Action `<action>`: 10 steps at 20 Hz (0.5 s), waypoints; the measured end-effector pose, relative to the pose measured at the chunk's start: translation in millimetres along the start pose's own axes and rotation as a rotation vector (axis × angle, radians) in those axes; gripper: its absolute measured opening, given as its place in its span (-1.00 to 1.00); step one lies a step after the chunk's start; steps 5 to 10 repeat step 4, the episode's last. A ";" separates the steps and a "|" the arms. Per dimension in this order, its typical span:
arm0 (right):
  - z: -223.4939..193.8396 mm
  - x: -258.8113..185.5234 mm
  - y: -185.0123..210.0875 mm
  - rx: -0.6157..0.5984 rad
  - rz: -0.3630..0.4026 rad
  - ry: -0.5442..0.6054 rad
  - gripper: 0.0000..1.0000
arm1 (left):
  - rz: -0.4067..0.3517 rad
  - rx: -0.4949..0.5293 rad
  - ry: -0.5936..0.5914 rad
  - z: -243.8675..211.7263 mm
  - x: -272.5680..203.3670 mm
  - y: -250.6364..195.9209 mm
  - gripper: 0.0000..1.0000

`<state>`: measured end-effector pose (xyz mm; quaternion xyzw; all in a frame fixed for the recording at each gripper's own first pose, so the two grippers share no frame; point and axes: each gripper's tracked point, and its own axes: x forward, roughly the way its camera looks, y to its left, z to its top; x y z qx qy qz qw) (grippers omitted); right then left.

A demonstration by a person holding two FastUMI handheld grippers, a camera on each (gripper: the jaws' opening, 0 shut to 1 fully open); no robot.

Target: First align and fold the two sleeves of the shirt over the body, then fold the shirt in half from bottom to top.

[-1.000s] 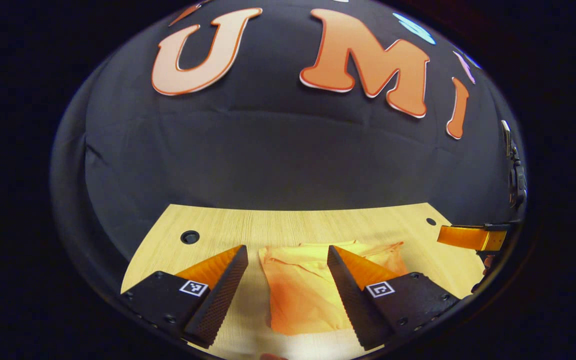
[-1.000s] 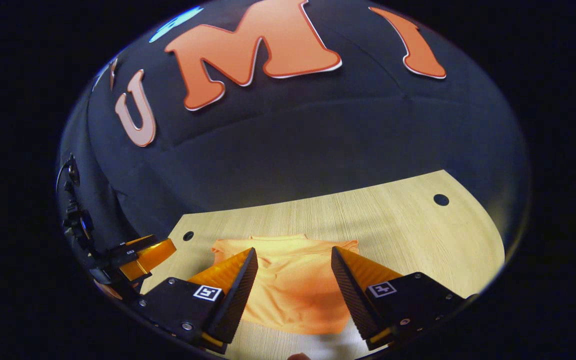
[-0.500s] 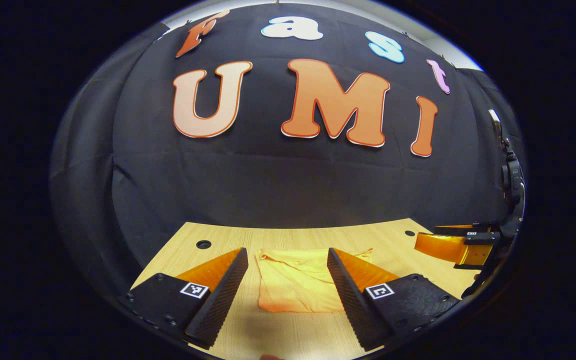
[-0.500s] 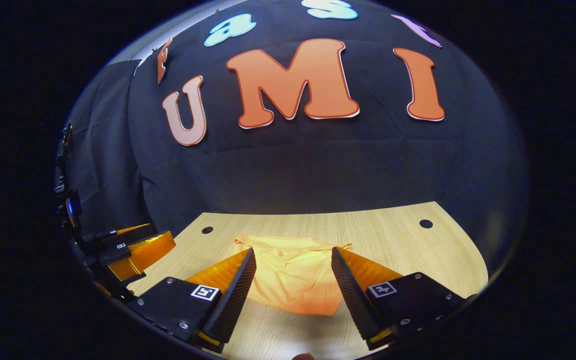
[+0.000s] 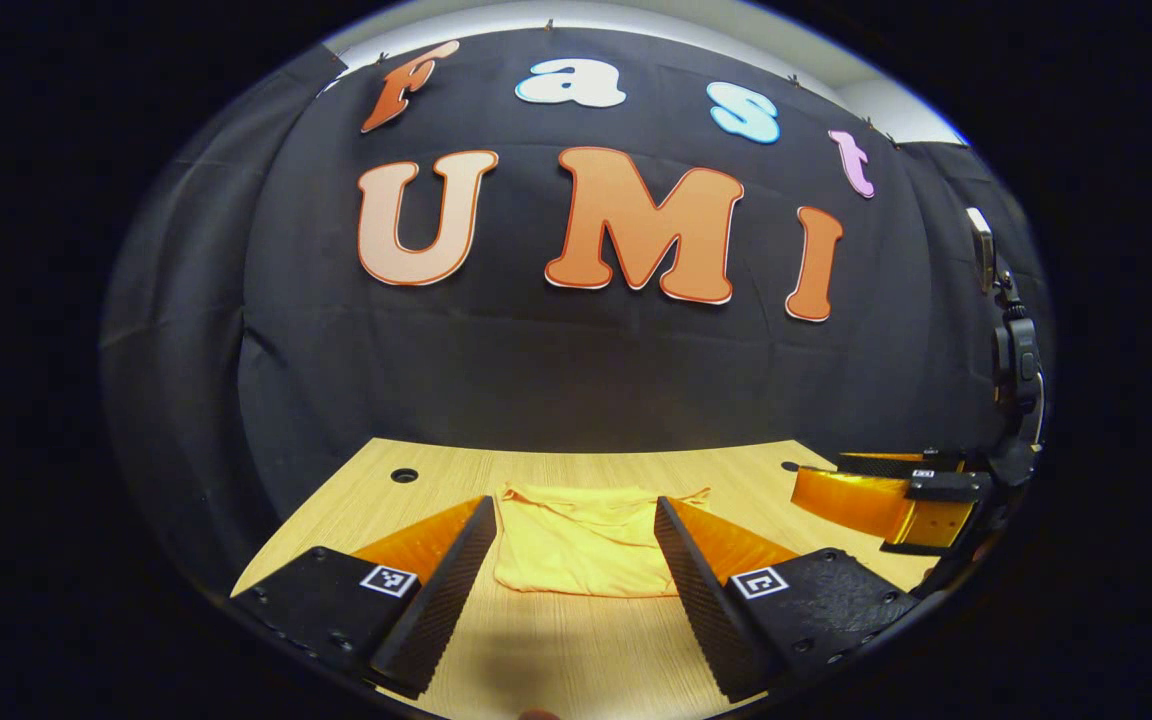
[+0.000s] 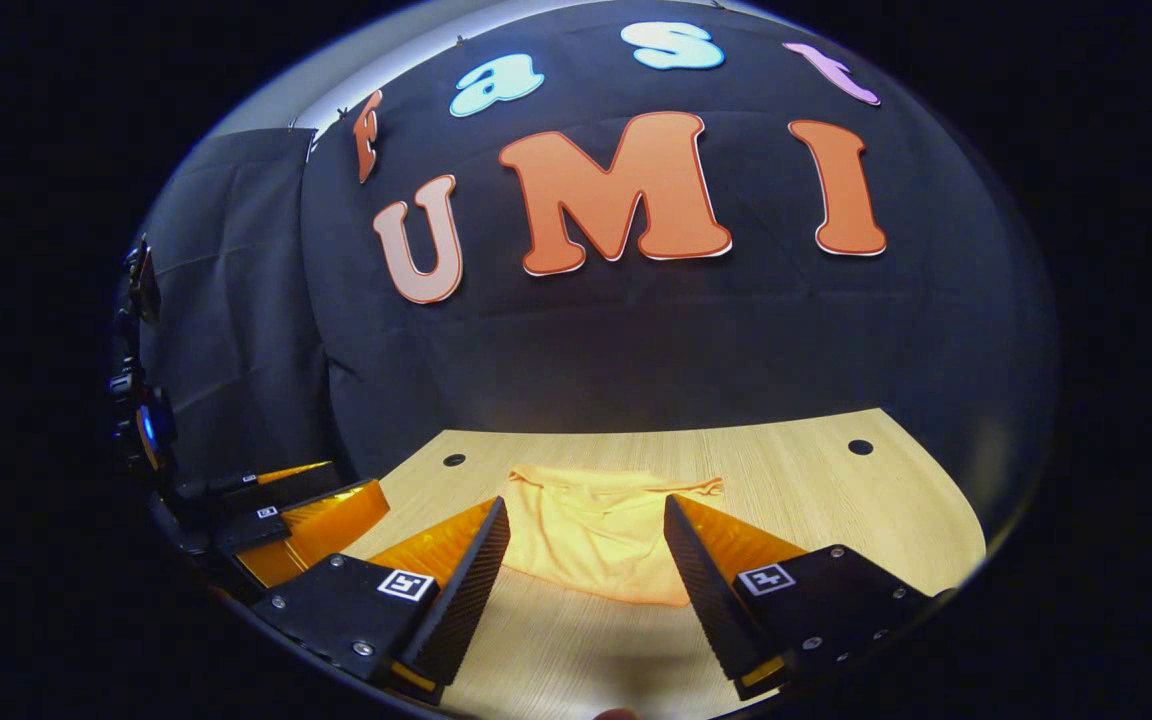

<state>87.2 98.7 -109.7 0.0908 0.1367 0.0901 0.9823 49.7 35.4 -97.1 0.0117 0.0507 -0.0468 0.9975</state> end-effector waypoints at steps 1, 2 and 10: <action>-1.7 -0.9 -0.7 -0.006 0.000 0.004 0.89 | 0.000 0.000 -0.005 1.5 -3.9 -1.5 0.96; -2.6 -2.7 -0.7 -0.013 0.000 0.009 0.90 | 0.005 0.001 -0.007 2.5 -8.1 -1.1 0.96; -6.5 -5.3 -1.1 -0.020 -0.002 0.019 0.90 | -0.001 -0.006 -0.013 2.1 -11.2 -4.3 0.95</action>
